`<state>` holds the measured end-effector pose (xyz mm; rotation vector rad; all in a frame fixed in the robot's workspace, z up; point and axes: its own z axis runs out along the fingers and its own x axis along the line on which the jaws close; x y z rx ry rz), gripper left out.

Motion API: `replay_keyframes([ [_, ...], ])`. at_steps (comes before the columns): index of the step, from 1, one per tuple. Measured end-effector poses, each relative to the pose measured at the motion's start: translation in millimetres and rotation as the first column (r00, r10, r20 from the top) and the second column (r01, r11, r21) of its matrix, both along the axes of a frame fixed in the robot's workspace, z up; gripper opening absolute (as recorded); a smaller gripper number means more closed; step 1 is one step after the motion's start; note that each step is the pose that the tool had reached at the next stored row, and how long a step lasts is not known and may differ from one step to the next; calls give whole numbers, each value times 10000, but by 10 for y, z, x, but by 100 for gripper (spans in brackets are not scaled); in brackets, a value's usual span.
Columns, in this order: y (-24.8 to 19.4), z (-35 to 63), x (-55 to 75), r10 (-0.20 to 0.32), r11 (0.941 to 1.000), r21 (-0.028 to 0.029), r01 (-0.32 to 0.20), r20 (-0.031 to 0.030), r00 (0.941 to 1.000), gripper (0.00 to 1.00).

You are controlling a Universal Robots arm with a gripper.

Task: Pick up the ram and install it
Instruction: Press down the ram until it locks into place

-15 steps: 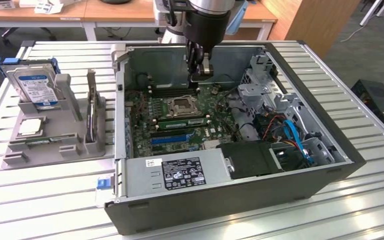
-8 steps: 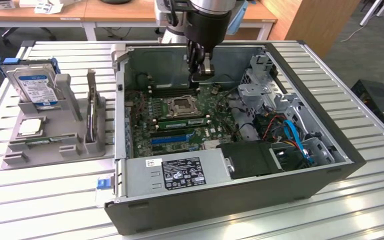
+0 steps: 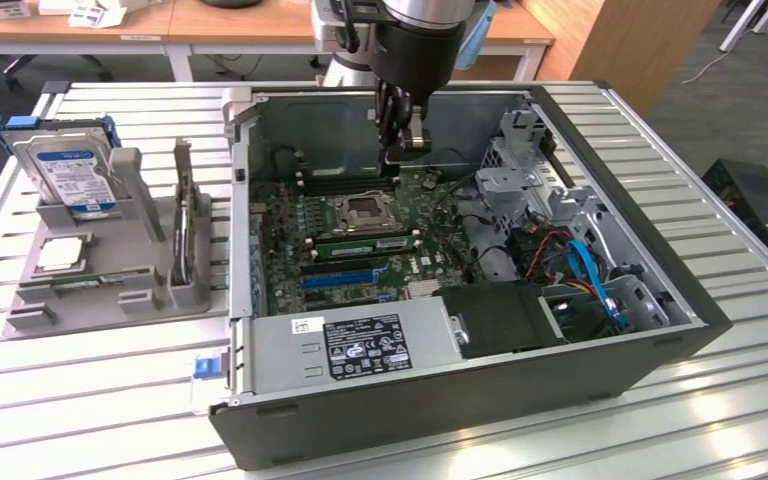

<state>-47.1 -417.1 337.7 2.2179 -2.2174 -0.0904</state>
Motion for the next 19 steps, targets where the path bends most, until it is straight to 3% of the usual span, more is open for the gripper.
replay_keyframes([
  [8,0,0,0,-17,10000,0,17,0,10000,11],
  [14,0,-2,0,-692,9976,1,692,0,9976,11],
  [19,0,-3,0,-1328,9911,1,1328,0,9911,11],
])
